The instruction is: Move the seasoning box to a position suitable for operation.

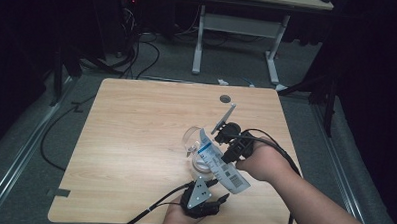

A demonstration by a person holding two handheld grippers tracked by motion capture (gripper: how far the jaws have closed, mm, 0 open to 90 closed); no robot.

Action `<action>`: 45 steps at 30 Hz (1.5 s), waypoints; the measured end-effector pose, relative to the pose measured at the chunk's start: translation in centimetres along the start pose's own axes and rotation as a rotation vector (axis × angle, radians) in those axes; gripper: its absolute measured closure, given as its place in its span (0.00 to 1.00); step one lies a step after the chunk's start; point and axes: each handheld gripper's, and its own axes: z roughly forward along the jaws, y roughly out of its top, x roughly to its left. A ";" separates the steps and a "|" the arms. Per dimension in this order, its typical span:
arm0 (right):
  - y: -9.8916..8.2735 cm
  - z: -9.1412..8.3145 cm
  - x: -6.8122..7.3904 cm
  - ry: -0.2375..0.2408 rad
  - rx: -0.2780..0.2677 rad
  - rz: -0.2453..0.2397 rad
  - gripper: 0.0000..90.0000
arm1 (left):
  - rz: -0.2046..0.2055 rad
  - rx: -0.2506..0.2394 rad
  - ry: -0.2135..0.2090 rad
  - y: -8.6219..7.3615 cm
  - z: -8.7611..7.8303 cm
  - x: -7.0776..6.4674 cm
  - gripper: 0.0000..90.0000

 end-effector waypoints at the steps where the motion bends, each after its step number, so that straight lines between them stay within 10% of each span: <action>1: 0.0 0.0 0.0 -0.001 -0.001 -0.001 1.00 | 0.000 0.000 0.001 0.0 -0.1 0.0 0.49; 20: -0.4 0.1 -0.1 0.003 0.000 0.010 1.00 | -0.021 0.000 0.058 -1.3 -3.4 2.3 0.52; 32: -0.7 0.0 -0.3 0.005 -0.003 0.009 1.00 | -0.010 -0.005 0.159 -2.3 -6.9 5.4 0.52; 45: -1.9 0.0 -1.8 -0.003 -0.016 0.057 1.00 | -0.097 -0.052 0.292 -3.2 -11.4 10.0 0.52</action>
